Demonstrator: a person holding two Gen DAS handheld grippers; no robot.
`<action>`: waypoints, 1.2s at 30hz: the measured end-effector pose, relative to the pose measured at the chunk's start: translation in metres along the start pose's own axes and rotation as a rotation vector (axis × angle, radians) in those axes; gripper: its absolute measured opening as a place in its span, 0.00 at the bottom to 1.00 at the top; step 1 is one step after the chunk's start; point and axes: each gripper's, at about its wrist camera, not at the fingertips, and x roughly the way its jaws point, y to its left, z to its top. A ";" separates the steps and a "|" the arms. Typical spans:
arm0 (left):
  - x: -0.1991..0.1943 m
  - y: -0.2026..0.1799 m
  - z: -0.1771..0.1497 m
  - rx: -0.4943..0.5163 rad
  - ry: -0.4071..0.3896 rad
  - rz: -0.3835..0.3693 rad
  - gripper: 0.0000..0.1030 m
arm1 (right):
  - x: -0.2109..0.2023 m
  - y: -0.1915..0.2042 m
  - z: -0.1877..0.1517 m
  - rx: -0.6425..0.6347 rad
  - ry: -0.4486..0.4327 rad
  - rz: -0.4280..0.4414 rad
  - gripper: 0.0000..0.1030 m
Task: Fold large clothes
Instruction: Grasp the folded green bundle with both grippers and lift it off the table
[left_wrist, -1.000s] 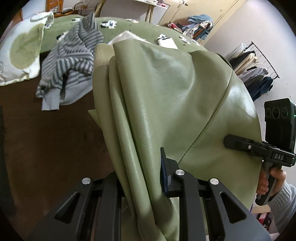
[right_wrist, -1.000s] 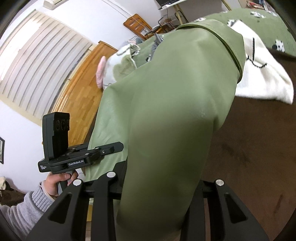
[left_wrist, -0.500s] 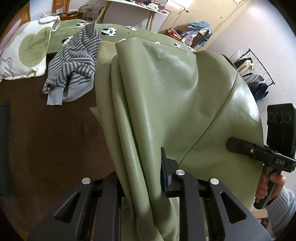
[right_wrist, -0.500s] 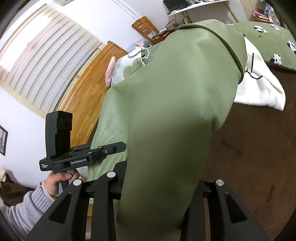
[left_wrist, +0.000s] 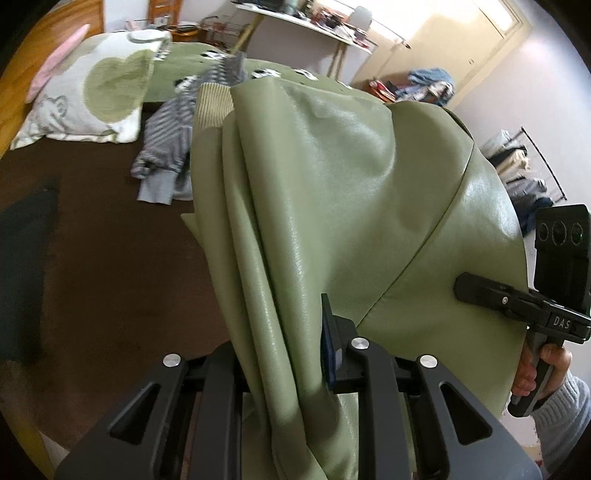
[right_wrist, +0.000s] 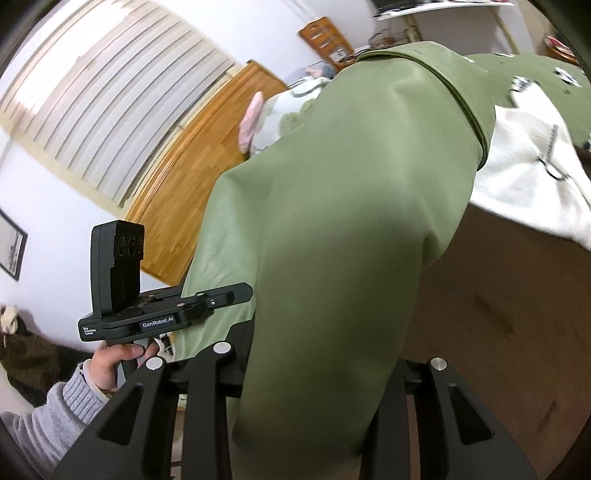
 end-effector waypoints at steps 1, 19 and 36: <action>-0.005 0.008 0.000 -0.011 -0.006 0.004 0.21 | 0.006 0.005 0.004 -0.008 0.006 0.005 0.31; -0.092 0.241 0.018 -0.140 -0.047 0.083 0.21 | 0.224 0.148 0.072 -0.081 0.118 0.079 0.31; -0.120 0.505 -0.001 -0.355 -0.038 0.262 0.22 | 0.491 0.241 0.089 -0.168 0.356 0.221 0.31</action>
